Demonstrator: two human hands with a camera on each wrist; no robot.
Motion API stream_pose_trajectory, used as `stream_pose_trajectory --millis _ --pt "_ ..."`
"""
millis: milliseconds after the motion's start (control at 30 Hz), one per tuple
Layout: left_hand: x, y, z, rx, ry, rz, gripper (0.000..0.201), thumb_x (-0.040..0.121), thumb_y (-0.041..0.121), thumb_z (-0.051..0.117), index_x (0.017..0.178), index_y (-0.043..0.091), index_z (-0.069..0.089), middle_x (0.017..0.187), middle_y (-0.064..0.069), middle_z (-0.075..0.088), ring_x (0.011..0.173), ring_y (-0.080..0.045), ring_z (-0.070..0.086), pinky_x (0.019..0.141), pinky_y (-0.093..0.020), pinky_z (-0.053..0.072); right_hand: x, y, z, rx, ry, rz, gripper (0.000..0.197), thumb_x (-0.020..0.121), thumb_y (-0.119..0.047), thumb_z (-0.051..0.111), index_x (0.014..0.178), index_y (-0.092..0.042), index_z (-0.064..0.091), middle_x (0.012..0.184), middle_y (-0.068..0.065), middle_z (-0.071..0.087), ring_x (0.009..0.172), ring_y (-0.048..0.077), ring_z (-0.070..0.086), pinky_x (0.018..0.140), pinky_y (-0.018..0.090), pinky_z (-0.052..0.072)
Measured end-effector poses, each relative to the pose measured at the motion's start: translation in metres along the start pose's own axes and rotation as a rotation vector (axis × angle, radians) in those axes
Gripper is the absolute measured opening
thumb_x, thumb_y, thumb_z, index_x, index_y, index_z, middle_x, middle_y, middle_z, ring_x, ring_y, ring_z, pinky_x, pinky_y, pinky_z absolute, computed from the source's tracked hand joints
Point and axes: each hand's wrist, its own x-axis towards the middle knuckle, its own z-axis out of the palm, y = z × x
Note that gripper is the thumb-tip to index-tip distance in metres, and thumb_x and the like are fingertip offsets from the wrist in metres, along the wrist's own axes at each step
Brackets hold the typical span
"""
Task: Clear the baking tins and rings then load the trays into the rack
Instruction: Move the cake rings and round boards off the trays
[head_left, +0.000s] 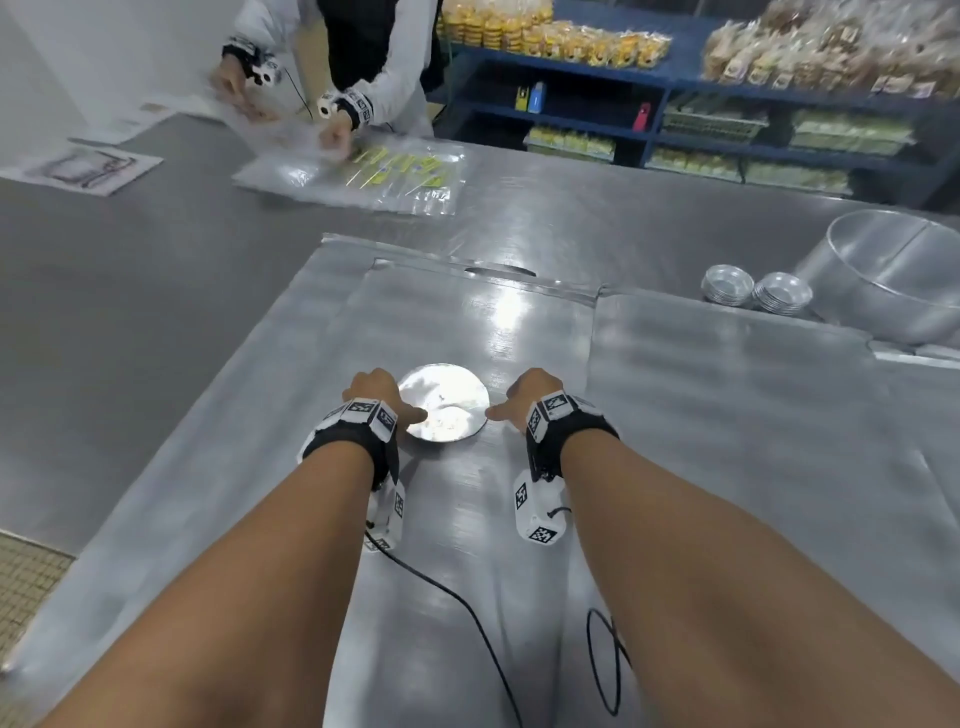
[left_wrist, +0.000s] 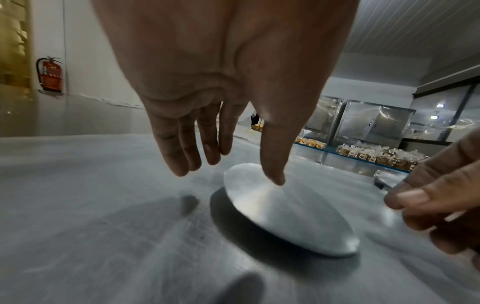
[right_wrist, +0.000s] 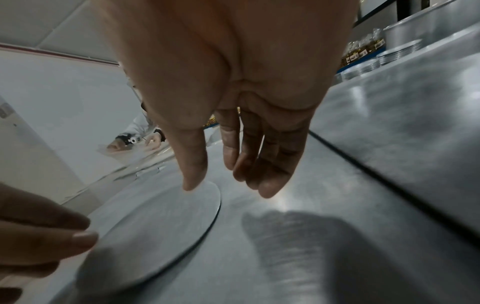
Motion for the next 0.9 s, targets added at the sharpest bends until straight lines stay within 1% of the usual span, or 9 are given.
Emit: stream_pose_trajectory --millis 67,133,333,433,533,633,700,767,900 --pt "0.011 0.001 0.005 0.022 -0.028 0.011 0.082 0.063 0.059 0.085 0.118 0.006 0.058 0.122 -0.016 0.059 0.112 -0.036 0.059 0.09 -0.042 0.053 0.011 -0.006 0.009 0.005 0.002 0.015 0.051 0.08 -0.041 0.079 0.114 -0.005 0.066 0.111 0.008 0.069 0.101 0.023 0.067 0.076 0.026 0.05" --pt "0.019 0.003 0.008 0.052 -0.04 0.009 0.093 0.056 0.067 0.085 0.122 0.007 0.056 0.124 -0.014 0.056 0.115 -0.035 0.057 0.093 -0.044 0.053 0.017 -0.012 0.016 0.032 0.016 0.045 0.062 0.078 -0.04 0.081 0.122 -0.002 0.061 0.119 0.009 0.066 0.11 0.025 0.064 0.08 0.028 0.049" --pt "0.036 0.008 0.007 0.094 -0.115 -0.03 0.109 0.045 0.061 0.093 0.131 0.009 0.049 0.131 -0.013 0.044 0.128 -0.034 0.043 0.1 -0.044 0.047 0.032 -0.029 0.034 0.03 0.038 0.11 0.061 0.05 -0.046 0.096 0.079 -0.012 0.054 0.078 0.002 0.059 0.075 0.022 0.062 0.065 0.03 0.054" --pt "0.04 0.011 0.005 0.087 -0.16 -0.038 0.112 0.036 0.061 0.095 0.129 0.011 0.056 0.126 -0.014 0.054 0.121 -0.035 0.052 0.099 -0.045 0.05 0.034 -0.031 0.039 0.007 0.035 0.125 0.069 0.042 -0.044 0.098 0.087 -0.009 0.059 0.093 0.007 0.066 0.092 0.026 0.067 0.081 0.039 0.059" --pt "0.045 0.01 0.008 0.083 -0.156 -0.024 0.12 0.013 0.06 0.091 0.123 0.018 0.062 0.117 -0.011 0.062 0.111 -0.033 0.06 0.093 -0.046 0.055 0.038 -0.029 0.038 0.038 0.014 0.142 0.062 0.046 -0.039 0.098 0.086 -0.007 0.064 0.095 0.008 0.071 0.092 0.026 0.069 0.084 0.037 0.059" --pt "0.045 0.01 0.014 0.012 -0.094 -0.029 0.117 0.002 0.056 0.081 0.112 0.02 0.066 0.106 -0.007 0.066 0.1 -0.029 0.065 0.086 -0.041 0.059 0.038 -0.03 0.039 0.087 0.008 0.143 0.073 0.046 -0.034 0.099 0.105 -0.005 0.067 0.107 0.01 0.07 0.102 0.028 0.068 0.089 0.039 0.057" --pt "0.034 0.012 0.011 -0.09 -0.048 -0.039 0.12 0.006 0.055 0.09 0.115 0.014 0.062 0.111 -0.008 0.066 0.102 -0.028 0.066 0.085 -0.039 0.059 0.035 -0.031 0.039 0.108 0.042 0.167 0.092 0.044 -0.036 0.099 0.12 -0.005 0.057 0.118 0.011 0.061 0.113 0.031 0.062 0.094 0.043 0.054" --pt "0.018 0.015 0.004 -0.177 -0.022 -0.012 0.114 0.029 0.042 0.101 0.125 0.006 0.05 0.124 -0.011 0.058 0.113 -0.031 0.062 0.09 -0.041 0.057 0.03 -0.03 0.039 0.139 0.075 0.177 0.105 0.045 -0.035 0.099 0.131 -0.011 0.043 0.127 0.011 0.048 0.121 0.033 0.053 0.099 0.048 0.05" --pt "-0.007 0.016 -0.001 -0.199 0.075 0.095 0.095 0.055 0.026 0.098 0.125 0.003 0.037 0.127 -0.014 0.049 0.118 -0.033 0.057 0.091 -0.037 0.051 0.017 -0.02 0.033 0.208 0.135 0.038 0.091 0.052 -0.032 0.096 0.124 -0.012 0.042 0.117 0.008 0.052 0.106 0.026 0.056 0.09 0.038 0.054"
